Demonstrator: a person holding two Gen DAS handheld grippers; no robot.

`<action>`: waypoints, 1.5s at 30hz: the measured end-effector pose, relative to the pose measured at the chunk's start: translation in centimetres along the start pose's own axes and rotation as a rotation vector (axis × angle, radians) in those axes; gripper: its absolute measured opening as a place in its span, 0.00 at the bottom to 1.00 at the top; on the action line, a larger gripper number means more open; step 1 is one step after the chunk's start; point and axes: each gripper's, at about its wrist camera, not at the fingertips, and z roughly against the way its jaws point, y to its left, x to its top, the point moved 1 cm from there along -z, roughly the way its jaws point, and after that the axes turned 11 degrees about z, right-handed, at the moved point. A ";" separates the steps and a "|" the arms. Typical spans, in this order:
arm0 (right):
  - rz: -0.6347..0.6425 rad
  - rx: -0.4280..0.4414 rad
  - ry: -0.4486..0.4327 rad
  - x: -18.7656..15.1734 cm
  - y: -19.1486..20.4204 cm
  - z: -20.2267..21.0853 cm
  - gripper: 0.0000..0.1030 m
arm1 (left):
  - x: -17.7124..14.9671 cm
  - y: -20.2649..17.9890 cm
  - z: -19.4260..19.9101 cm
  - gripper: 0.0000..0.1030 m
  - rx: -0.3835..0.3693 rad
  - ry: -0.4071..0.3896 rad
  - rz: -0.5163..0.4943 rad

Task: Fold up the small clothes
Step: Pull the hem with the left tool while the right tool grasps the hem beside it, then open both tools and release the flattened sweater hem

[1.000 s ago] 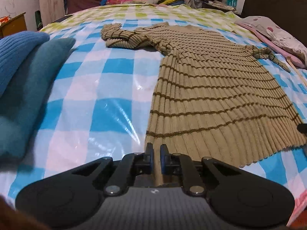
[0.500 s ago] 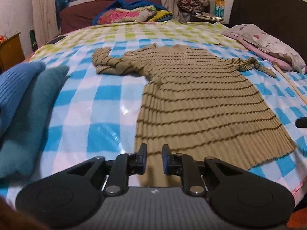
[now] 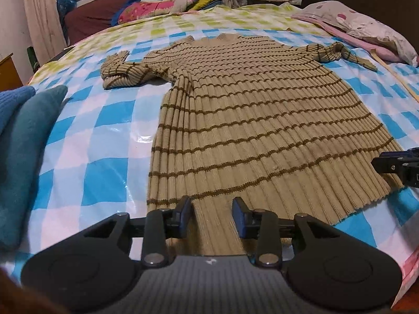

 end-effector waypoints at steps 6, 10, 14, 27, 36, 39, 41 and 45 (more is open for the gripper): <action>0.035 -0.027 -0.026 -0.5 0.6 -0.2 0.16 | 0.1 -0.5 -0.1 0.48 0.045 -0.005 -0.020; 0.053 -0.039 -0.038 -0.6 0.9 -0.2 0.17 | 0.1 -0.6 -0.1 0.52 0.066 -0.007 -0.025; 0.051 -0.039 -0.045 -0.7 0.8 -0.2 0.17 | 0.1 -0.8 -0.2 0.55 0.084 -0.009 -0.032; 0.028 -0.034 -0.068 -0.8 0.6 -0.2 0.18 | 0.1 -0.6 -0.1 0.61 0.087 -0.021 -0.017; -0.046 -0.009 -0.108 -0.7 -0.5 0.4 0.21 | 0.2 -1.0 0.3 0.62 0.067 -0.030 -0.015; -0.049 -0.006 -0.093 -0.8 -0.6 0.0 0.21 | -0.2 -0.9 0.0 0.64 0.073 -0.023 -0.010; -0.049 -0.004 -0.094 -0.8 -0.6 -0.1 0.21 | -0.1 -0.8 0.0 0.65 0.072 -0.020 -0.001; -0.060 -0.001 -0.109 -0.9 -0.7 0.3 0.21 | -0.1 -0.6 0.2 0.66 0.070 -0.018 0.012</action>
